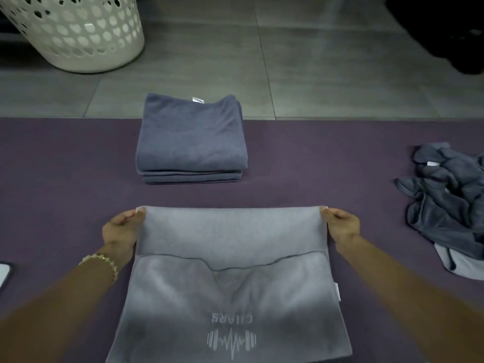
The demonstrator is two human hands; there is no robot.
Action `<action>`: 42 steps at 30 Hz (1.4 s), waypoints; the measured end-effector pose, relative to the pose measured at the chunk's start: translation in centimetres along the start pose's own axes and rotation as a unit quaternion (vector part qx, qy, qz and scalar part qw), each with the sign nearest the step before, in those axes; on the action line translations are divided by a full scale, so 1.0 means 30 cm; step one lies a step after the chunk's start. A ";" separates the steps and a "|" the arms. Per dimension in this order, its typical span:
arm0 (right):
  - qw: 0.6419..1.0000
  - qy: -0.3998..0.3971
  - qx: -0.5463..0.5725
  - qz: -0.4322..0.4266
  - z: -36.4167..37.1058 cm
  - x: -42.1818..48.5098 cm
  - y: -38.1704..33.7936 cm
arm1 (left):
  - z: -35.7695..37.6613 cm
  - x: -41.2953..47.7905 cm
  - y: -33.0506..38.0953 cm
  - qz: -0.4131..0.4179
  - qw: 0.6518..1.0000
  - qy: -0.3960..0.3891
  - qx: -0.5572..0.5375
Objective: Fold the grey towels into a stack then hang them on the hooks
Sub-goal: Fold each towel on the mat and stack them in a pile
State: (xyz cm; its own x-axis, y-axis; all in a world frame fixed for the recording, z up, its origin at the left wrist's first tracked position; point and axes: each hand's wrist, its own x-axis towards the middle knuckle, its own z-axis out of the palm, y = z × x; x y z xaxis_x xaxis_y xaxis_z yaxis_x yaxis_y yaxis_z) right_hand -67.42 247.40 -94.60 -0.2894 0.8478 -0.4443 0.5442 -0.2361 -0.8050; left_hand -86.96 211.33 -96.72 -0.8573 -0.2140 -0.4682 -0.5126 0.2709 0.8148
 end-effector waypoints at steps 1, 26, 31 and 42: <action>0.999 -0.010 -0.038 -0.003 0.005 0.009 -0.007 | -0.004 0.006 0.001 0.008 1.000 0.002 0.015; 0.876 -0.475 -0.073 0.045 -0.251 -0.123 -0.039 | -0.280 -0.213 0.135 -0.036 0.871 -0.477 0.115; 0.957 -0.283 0.008 0.057 -0.117 -0.087 0.036 | -0.172 -0.128 -0.006 -0.045 0.961 -0.273 0.006; 0.976 -0.049 -0.105 -0.187 -0.039 -0.189 0.145 | -0.101 -0.195 -0.045 0.206 0.973 -0.065 0.079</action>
State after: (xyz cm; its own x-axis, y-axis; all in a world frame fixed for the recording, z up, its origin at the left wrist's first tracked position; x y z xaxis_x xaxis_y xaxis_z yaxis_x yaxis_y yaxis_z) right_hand -62.49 242.13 -95.12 -0.5661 0.8046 -0.1794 0.5337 0.1919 -0.8236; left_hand -81.09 209.37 -94.05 -0.9852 0.0612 -0.1599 -0.1156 0.4512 0.8849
